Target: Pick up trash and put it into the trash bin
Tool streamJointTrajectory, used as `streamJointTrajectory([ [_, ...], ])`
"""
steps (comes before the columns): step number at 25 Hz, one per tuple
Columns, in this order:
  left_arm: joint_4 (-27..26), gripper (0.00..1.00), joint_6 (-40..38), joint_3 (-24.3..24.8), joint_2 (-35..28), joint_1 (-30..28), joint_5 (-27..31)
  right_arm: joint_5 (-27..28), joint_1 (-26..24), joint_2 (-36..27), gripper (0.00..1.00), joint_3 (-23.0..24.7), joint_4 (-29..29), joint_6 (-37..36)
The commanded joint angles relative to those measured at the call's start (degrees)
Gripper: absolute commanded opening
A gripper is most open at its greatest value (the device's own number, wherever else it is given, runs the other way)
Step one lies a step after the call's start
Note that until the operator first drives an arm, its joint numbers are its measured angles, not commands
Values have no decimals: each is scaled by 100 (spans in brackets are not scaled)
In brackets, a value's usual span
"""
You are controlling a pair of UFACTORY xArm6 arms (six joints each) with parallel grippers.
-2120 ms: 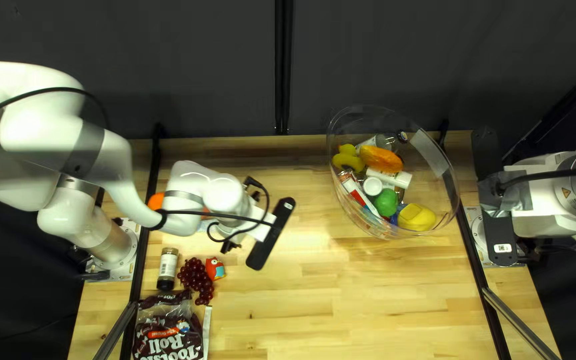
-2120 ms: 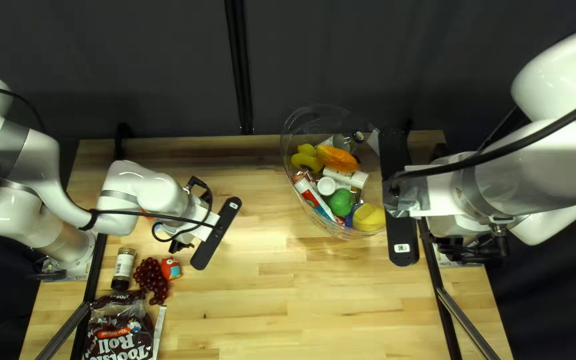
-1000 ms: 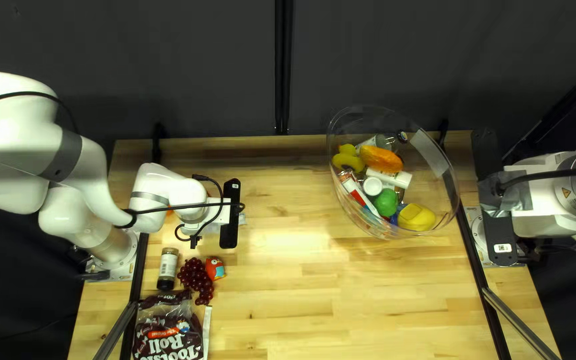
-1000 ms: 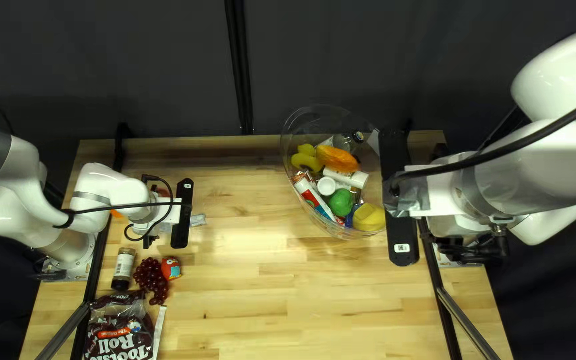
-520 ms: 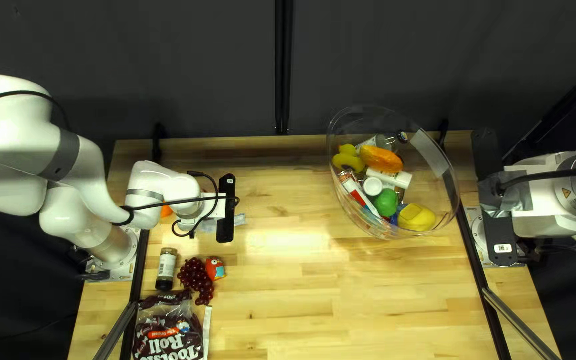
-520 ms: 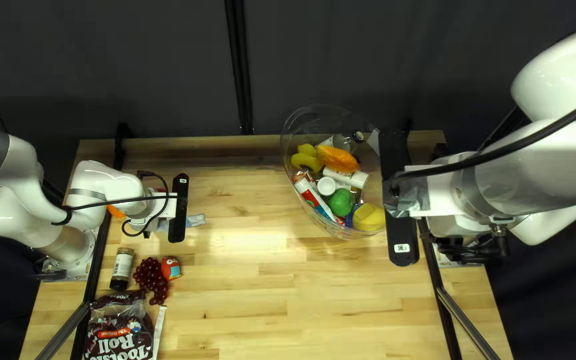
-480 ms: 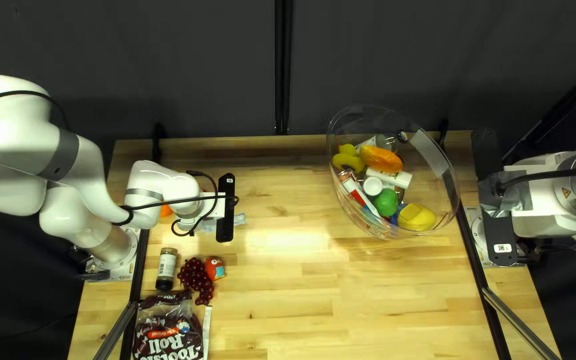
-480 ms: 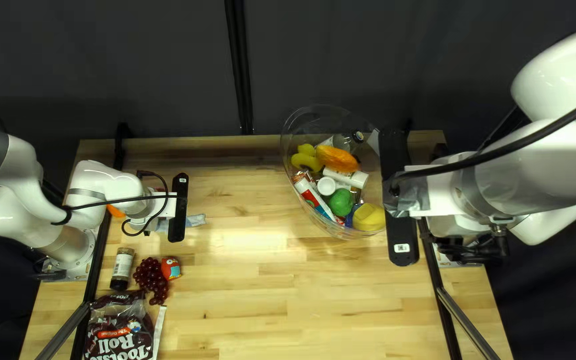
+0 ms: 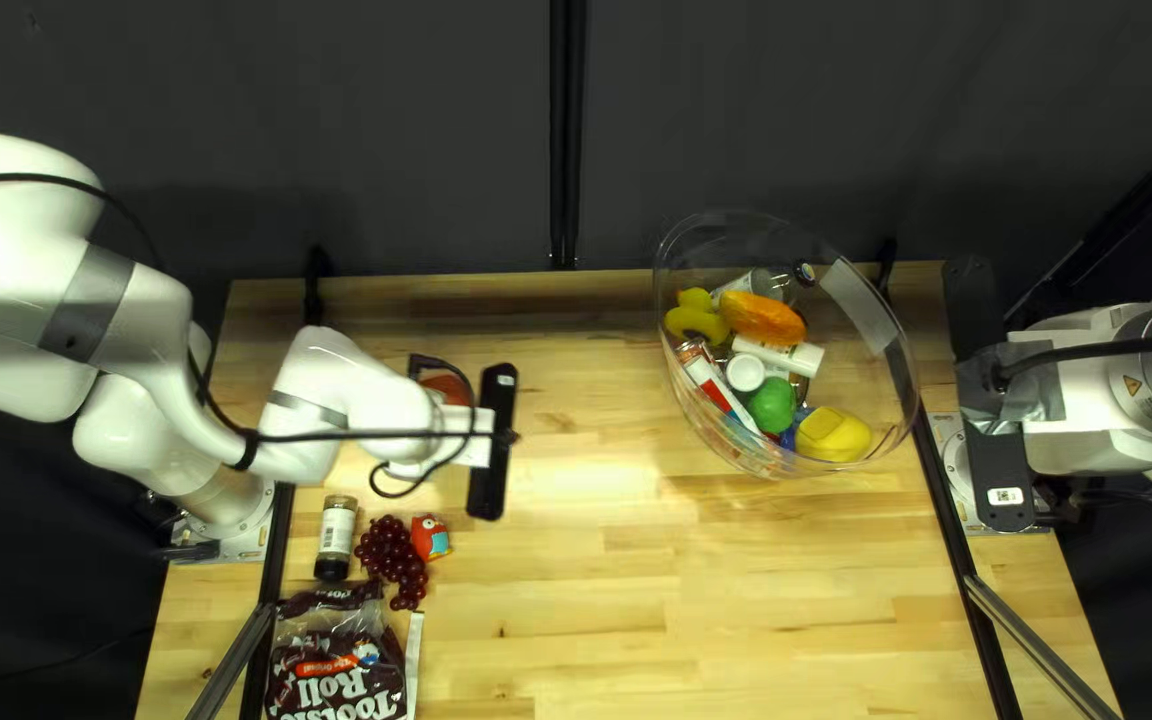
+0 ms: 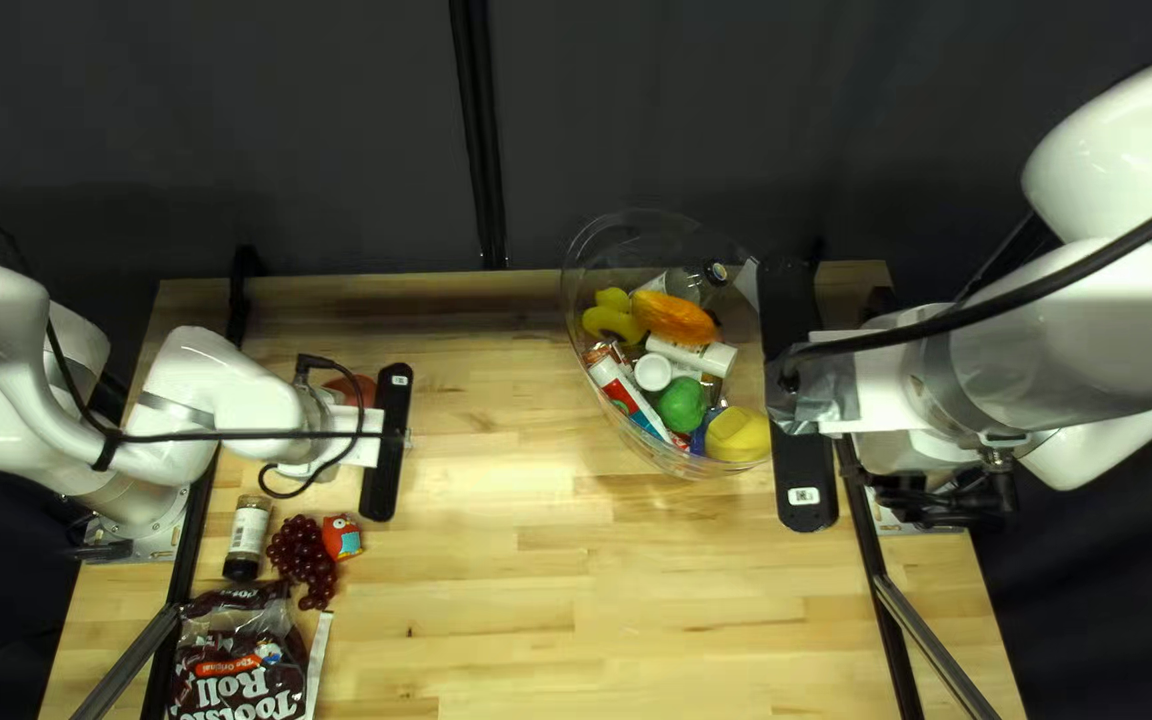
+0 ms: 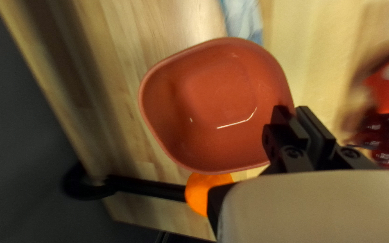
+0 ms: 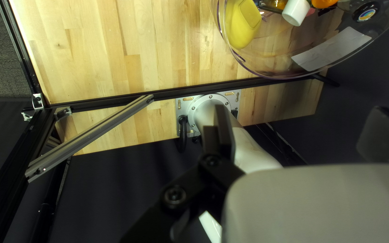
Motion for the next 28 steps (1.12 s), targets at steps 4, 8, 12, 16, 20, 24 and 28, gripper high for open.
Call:
streamJointTrajectory([
  [4, 807, 0, 1292, -1972, 1053, -304, 304, 0, 0, 0, 100, 0, 0, 0],
  [8, 1183, 0, 2608, -2724, 1300, 325, -202, 0, 0, 0, 100, 0, 0, 0],
  [12, 1195, 0, 3567, -3092, 1540, 931, -1058, 0, 0, 0, 100, 0, 0, 0],
  [16, 907, 0, 4376, -3265, 1853, 1389, -2084, 0, 0, 0, 100, 0, 0, 0],
  [20, 321, 0, 5068, -3373, 2126, 1720, -2852, 0, 0, 0, 100, 0, 0, 0],
  [24, -408, 0, 5548, -3699, 2657, 1839, -3273, 0, 0, 0, 100, 0, 0, 0],
  [28, -1285, 0, 6015, -4274, 3412, 1900, -3490, 0, 0, 0, 100, 0, 0, 0],
])
